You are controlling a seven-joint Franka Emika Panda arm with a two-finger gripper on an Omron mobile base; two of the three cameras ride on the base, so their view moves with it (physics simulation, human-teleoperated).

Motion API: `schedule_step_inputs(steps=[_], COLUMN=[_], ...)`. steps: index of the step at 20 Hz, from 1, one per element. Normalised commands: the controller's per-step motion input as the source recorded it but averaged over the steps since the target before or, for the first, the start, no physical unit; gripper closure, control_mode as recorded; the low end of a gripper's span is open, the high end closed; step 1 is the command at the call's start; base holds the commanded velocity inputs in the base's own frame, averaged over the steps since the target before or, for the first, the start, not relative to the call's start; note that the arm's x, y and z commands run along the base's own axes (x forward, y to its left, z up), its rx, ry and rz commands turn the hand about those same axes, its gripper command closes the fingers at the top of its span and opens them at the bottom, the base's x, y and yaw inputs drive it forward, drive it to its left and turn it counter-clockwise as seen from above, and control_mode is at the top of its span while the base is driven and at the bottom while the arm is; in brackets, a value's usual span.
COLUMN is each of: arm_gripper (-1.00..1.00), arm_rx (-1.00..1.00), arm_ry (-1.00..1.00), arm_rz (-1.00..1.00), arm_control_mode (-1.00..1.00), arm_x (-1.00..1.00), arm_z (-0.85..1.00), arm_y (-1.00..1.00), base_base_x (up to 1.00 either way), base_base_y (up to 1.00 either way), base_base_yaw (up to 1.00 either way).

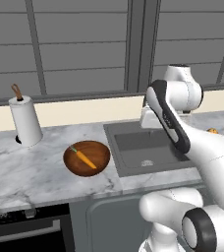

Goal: There is a mixed pile of frozen fruits and vegetables on the counter. Locate all the frozen vegetables and place the items in a bowl on the counter. Take all the frozen fruits and defrost them in a running sink.

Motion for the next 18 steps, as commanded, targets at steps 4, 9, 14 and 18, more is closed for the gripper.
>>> schedule_step_inputs(steps=[4, 9, 14, 18], arm_gripper=[-1.0, -1.0, -1.0, -1.0], arm_rx=[0.0, -0.03, -0.01, -0.01], arm_ry=[0.18, 0.16, 0.16, 0.07], arm_rz=[0.0, -0.08, -0.09, -0.03], arm_control_mode=[-1.0, -1.0, -1.0, -1.0], arm_x=[0.0, -0.01, -0.01, 0.0], arm_z=[0.0, 0.0, -0.01, -0.08], arm_y=[-1.0, -1.0, -1.0, -0.85], base_base_x=[0.0, 0.0, 0.0, 0.0], base_base_y=[0.0, 0.0, 0.0, 0.0], base_base_yaw=[0.0, 0.0, 0.0, 0.0])
